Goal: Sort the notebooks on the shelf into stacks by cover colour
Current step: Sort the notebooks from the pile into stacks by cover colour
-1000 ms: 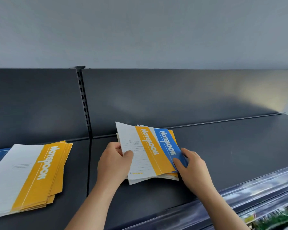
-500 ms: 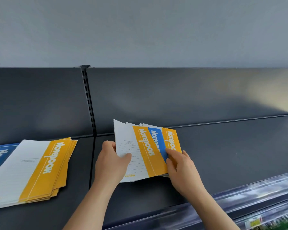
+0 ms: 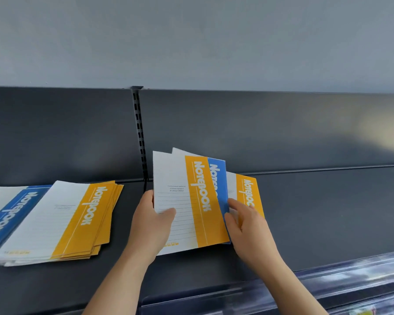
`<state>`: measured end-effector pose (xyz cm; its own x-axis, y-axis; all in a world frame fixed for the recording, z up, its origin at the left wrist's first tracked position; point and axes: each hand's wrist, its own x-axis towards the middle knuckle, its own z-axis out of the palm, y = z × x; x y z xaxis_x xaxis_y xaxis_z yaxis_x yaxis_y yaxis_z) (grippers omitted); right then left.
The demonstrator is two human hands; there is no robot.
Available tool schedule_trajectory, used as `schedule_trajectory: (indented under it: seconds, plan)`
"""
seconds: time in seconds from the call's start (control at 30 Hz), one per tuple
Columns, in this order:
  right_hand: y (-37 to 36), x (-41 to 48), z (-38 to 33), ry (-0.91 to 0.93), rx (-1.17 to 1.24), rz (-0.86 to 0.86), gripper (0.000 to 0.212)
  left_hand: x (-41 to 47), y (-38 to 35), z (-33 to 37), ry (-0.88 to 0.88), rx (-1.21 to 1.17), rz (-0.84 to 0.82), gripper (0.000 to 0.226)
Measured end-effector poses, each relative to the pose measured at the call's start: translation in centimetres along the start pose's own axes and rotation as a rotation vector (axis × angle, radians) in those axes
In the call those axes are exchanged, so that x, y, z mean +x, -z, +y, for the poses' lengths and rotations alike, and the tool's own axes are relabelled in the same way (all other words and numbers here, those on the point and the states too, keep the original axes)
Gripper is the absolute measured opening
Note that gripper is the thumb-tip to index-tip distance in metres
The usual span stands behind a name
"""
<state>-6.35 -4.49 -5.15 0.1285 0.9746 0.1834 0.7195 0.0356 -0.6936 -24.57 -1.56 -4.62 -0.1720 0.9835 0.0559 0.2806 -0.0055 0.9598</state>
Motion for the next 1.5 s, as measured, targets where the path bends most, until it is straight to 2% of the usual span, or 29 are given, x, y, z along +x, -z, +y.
schedule_trajectory:
  seconds: [0.2, 0.4, 0.6, 0.8, 1.0, 1.17, 1.23, 1.33, 1.5]
  plan:
    - [-2.0, 0.3, -2.6, -0.044, 0.183, 0.020, 0.043, -0.7, 3.4, -1.1, -0.027, -0.034, 0.072, 0.029]
    - [-4.9, -0.3, -6.6, 0.075, 0.300, 0.008, 0.033, -0.7, 8.4, -2.1, -0.033, -0.039, 0.131, 0.027]
    - [-9.3, -0.9, -12.4, 0.133, 0.353, -0.042, 0.031, -0.1, 15.7, -3.1, -0.020, -0.009, 0.148, 0.024]
    - [-15.2, -2.2, -18.5, 0.089, 0.393, -0.080, 0.035, 0.4, 24.3, -4.9, 0.007, 0.022, 0.143, 0.023]
    - [-21.2, -3.1, -24.1, 0.050, 0.297, -0.061, 0.045, 0.7, 32.6, -7.1, 0.042, 0.054, 0.052, 0.033]
    - [-24.9, -3.7, -27.6, 0.082, 0.237, -0.106, 0.043, 1.8, 37.1, -8.9, 0.044, 0.146, 0.117, 0.033]
    - [-26.0, -3.4, -28.7, 0.082, 0.190, -0.127, 0.036, 2.4, 38.2, -9.3, 0.036, 0.196, 0.149, 0.030]
    - [-27.7, -2.5, -29.6, 0.114, 0.037, -0.138, 0.020, 3.3, 39.1, -9.9, 0.021, 0.232, 0.186, 0.028]
    - [-29.4, -1.0, -30.5, 0.177, -0.291, -0.202, 0.014, 4.9, 39.2, -11.0, 0.046, 0.334, 0.209, 0.028]
